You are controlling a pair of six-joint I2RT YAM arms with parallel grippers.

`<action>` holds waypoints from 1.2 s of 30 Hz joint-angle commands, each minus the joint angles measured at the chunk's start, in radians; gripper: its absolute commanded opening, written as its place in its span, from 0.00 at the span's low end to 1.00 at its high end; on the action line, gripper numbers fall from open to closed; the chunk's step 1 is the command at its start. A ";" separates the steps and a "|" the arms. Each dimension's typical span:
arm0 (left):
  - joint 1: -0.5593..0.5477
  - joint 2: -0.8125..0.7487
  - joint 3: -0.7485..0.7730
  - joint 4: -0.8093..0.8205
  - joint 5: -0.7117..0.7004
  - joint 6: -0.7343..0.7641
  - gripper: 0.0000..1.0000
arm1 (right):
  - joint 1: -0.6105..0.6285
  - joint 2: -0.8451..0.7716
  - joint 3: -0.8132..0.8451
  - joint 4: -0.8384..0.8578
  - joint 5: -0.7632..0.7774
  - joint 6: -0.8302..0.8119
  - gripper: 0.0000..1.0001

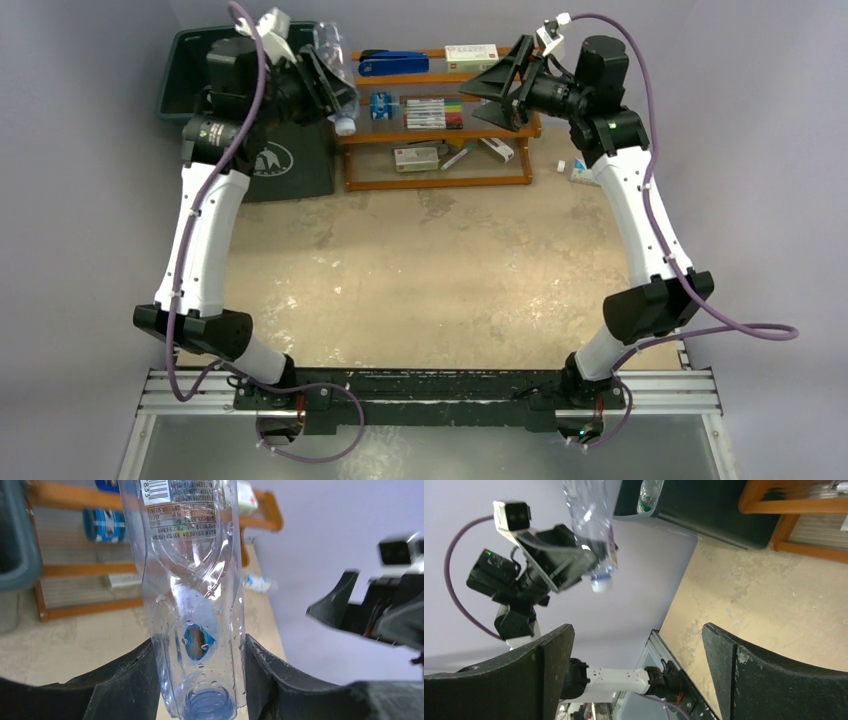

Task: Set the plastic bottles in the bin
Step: Place the plastic bottle in the trash bin.

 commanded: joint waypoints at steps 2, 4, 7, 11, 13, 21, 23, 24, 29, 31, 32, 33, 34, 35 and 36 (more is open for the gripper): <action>0.135 0.044 0.113 0.197 0.154 -0.150 0.38 | 0.006 -0.053 -0.045 0.035 -0.045 -0.020 1.00; 0.202 0.069 0.121 0.277 0.188 -0.231 0.37 | 0.004 -0.057 -0.050 0.036 -0.049 -0.021 1.00; 0.289 0.096 0.103 0.425 0.214 -0.373 0.36 | 0.000 -0.059 -0.052 0.025 -0.052 -0.031 1.00; 0.362 0.111 -0.009 0.757 0.194 -0.632 0.36 | -0.006 -0.068 -0.068 0.018 -0.059 -0.039 1.00; 0.379 0.128 -0.041 0.837 0.163 -0.717 0.36 | -0.008 -0.073 -0.083 0.018 -0.064 -0.042 1.00; 0.389 0.178 -0.121 0.961 -0.016 -0.919 0.37 | -0.016 -0.103 -0.146 0.035 -0.065 -0.043 1.00; 0.389 0.183 -0.122 0.954 -0.051 -0.949 0.37 | -0.018 -0.106 -0.151 0.037 -0.064 -0.043 1.00; 0.388 0.182 -0.127 0.949 -0.072 -0.966 0.38 | -0.019 -0.107 -0.153 0.037 -0.064 -0.044 1.00; 0.391 0.177 -0.146 0.919 -0.153 -1.041 0.40 | -0.023 -0.114 -0.166 0.041 -0.064 -0.043 1.00; 0.391 0.175 -0.165 0.924 -0.174 -1.087 0.40 | -0.024 -0.117 -0.171 0.040 -0.064 -0.043 1.00; 0.390 0.169 -0.182 0.929 -0.189 -1.110 0.40 | -0.025 -0.119 -0.174 0.040 -0.064 -0.043 1.00; 0.391 0.162 -0.200 0.930 -0.202 -1.130 0.40 | -0.026 -0.122 -0.179 0.041 -0.063 -0.043 1.00; 0.391 0.153 -0.223 0.938 -0.214 -1.161 0.40 | -0.026 -0.124 -0.183 0.041 -0.062 -0.044 1.00; 0.391 0.141 -0.246 0.947 -0.223 -1.183 0.40 | -0.028 -0.126 -0.189 0.039 -0.062 -0.043 1.00; 0.391 0.133 -0.263 0.947 -0.230 -1.201 0.41 | -0.029 -0.128 -0.194 0.039 -0.062 -0.043 1.00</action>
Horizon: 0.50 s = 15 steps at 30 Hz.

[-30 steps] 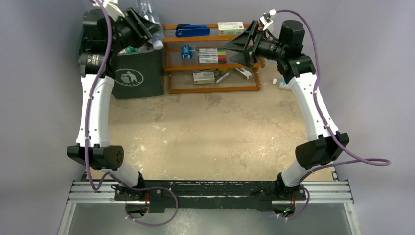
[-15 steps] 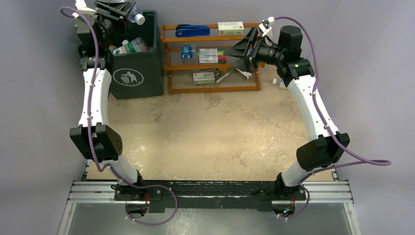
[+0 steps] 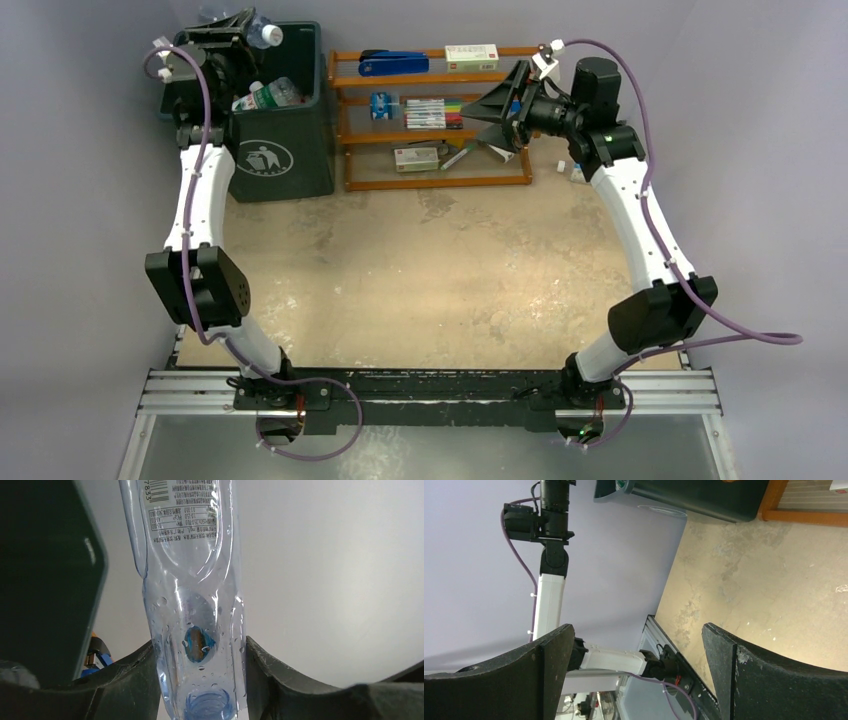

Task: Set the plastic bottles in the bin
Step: Place the plastic bottle in the trash bin.

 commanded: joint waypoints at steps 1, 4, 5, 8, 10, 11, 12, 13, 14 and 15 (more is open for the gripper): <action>0.007 -0.070 -0.083 0.060 -0.082 -0.164 0.43 | -0.008 -0.056 -0.019 0.038 -0.031 -0.017 1.00; 0.008 -0.090 -0.119 0.048 -0.099 -0.196 0.66 | -0.009 -0.058 -0.024 0.038 -0.032 -0.017 1.00; 0.009 -0.089 -0.118 0.044 -0.099 -0.199 0.69 | -0.010 -0.058 -0.024 0.039 -0.032 -0.017 1.00; 0.015 -0.078 -0.074 -0.012 -0.091 -0.179 0.73 | -0.011 -0.055 -0.018 0.037 -0.034 -0.015 1.00; 0.020 -0.066 -0.027 -0.091 -0.086 -0.160 0.74 | -0.013 -0.053 -0.012 0.032 -0.032 -0.018 1.00; 0.023 -0.062 -0.008 -0.116 -0.084 -0.154 0.75 | -0.014 -0.053 -0.010 0.033 -0.032 -0.017 1.00; 0.027 -0.060 0.013 -0.133 -0.082 -0.142 0.75 | -0.015 -0.053 -0.009 0.033 -0.032 -0.016 1.00; 0.031 -0.055 0.041 -0.191 -0.082 -0.129 0.76 | -0.016 -0.054 -0.009 0.031 -0.032 -0.017 1.00; 0.034 -0.047 0.067 -0.223 -0.082 -0.115 0.77 | -0.017 -0.055 -0.010 0.029 -0.032 -0.017 1.00; 0.036 -0.041 0.090 -0.245 -0.077 -0.102 0.77 | -0.018 -0.055 -0.010 0.029 -0.032 -0.018 1.00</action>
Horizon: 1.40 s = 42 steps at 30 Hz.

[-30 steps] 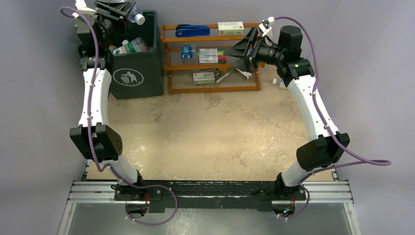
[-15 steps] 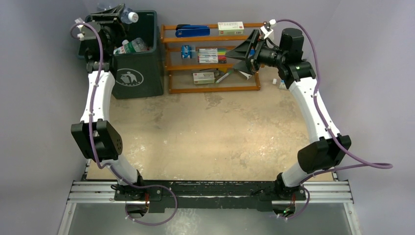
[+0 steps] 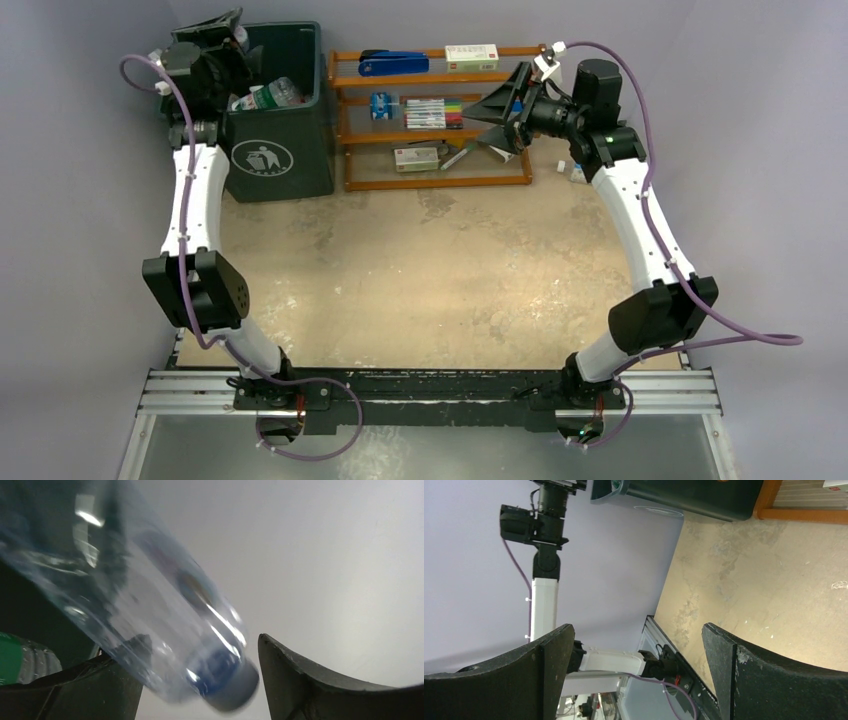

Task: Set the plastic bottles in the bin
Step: Place the plastic bottle in the trash bin, then pick up the plastic bottle at the center of the board.

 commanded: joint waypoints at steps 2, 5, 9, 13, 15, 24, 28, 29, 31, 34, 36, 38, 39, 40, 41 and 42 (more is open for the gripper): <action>0.027 0.001 0.169 -0.180 0.020 0.013 0.78 | -0.011 -0.051 0.014 0.026 -0.032 -0.022 1.00; 0.029 0.002 0.158 -0.178 0.059 0.011 0.79 | -0.019 -0.051 0.012 0.021 -0.034 -0.026 1.00; 0.028 -0.004 0.149 -0.165 0.077 0.039 0.81 | -0.029 -0.046 0.009 0.020 -0.035 -0.029 1.00; 0.028 0.069 0.247 -0.155 0.168 0.081 0.82 | -0.054 -0.027 0.024 -0.037 -0.004 -0.051 1.00; 0.029 0.099 0.304 -0.156 0.208 0.122 0.82 | -0.084 -0.011 0.045 -0.099 0.034 -0.076 1.00; 0.027 0.107 0.437 -0.201 0.335 0.277 0.98 | -0.251 0.088 0.209 -0.469 0.454 -0.168 1.00; 0.021 0.072 0.425 -0.277 0.394 0.377 0.99 | -0.308 0.143 0.251 -0.560 0.642 -0.111 1.00; 0.019 0.064 0.421 -0.300 0.410 0.406 0.99 | -0.320 0.159 0.262 -0.580 0.678 -0.095 1.00; 0.015 0.045 0.412 -0.344 0.431 0.463 0.99 | -0.342 0.191 0.275 -0.600 0.736 -0.073 1.00; -0.003 0.016 0.389 -0.410 0.455 0.544 0.99 | -0.368 0.233 0.286 -0.603 0.809 -0.043 1.00; -0.022 -0.009 0.364 -0.456 0.449 0.603 0.99 | -0.386 0.273 0.307 -0.607 0.844 -0.031 1.00; -0.043 -0.042 0.320 -0.491 0.435 0.652 0.99 | -0.401 0.327 0.352 -0.634 0.887 -0.015 1.00; -0.056 -0.057 0.296 -0.500 0.428 0.672 0.99 | -0.407 0.358 0.381 -0.655 0.907 -0.001 1.00; -0.067 -0.070 0.277 -0.511 0.424 0.687 0.99 | -0.413 0.391 0.414 -0.675 0.923 0.007 1.00; -0.077 -0.080 0.261 -0.523 0.420 0.703 0.99 | -0.416 0.429 0.450 -0.698 0.940 0.012 1.00; -0.086 -0.092 0.245 -0.533 0.416 0.723 0.99 | -0.418 0.479 0.493 -0.724 0.964 0.022 1.00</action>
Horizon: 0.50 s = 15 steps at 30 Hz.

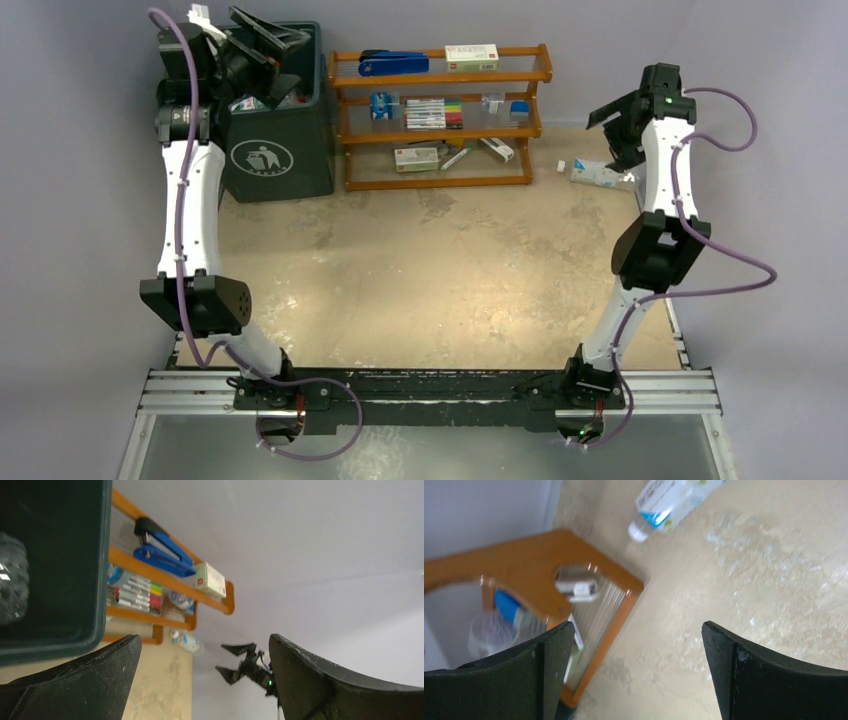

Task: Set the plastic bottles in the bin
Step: Pick up the plastic bottle at the center of the board.

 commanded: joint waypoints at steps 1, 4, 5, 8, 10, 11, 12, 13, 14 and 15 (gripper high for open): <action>-0.045 -0.087 -0.052 -0.065 0.002 0.149 0.99 | -0.016 0.129 0.171 -0.124 0.154 0.062 1.00; -0.067 -0.108 -0.066 -0.116 -0.008 0.195 0.99 | -0.022 0.230 0.268 -0.195 0.208 0.100 1.00; -0.072 -0.114 -0.067 -0.137 -0.006 0.206 0.99 | -0.025 0.253 0.281 -0.203 0.210 0.106 1.00; -0.085 -0.130 -0.073 -0.175 -0.004 0.231 0.99 | -0.031 0.296 0.273 -0.202 0.219 0.147 1.00; -0.090 -0.144 -0.083 -0.187 -0.005 0.236 0.99 | -0.034 0.313 0.257 -0.177 0.222 0.166 1.00; -0.094 -0.150 -0.087 -0.189 -0.005 0.236 0.99 | -0.034 0.324 0.260 -0.169 0.226 0.174 1.00; -0.095 -0.156 -0.091 -0.190 -0.006 0.237 0.99 | -0.036 0.337 0.265 -0.161 0.227 0.183 1.00; -0.098 -0.160 -0.094 -0.193 -0.006 0.238 0.99 | -0.037 0.349 0.271 -0.155 0.227 0.189 1.00; -0.098 -0.165 -0.098 -0.195 -0.007 0.238 0.99 | -0.039 0.363 0.279 -0.148 0.224 0.196 1.00; -0.098 -0.169 -0.101 -0.199 -0.006 0.240 0.99 | -0.042 0.378 0.285 -0.138 0.219 0.200 1.00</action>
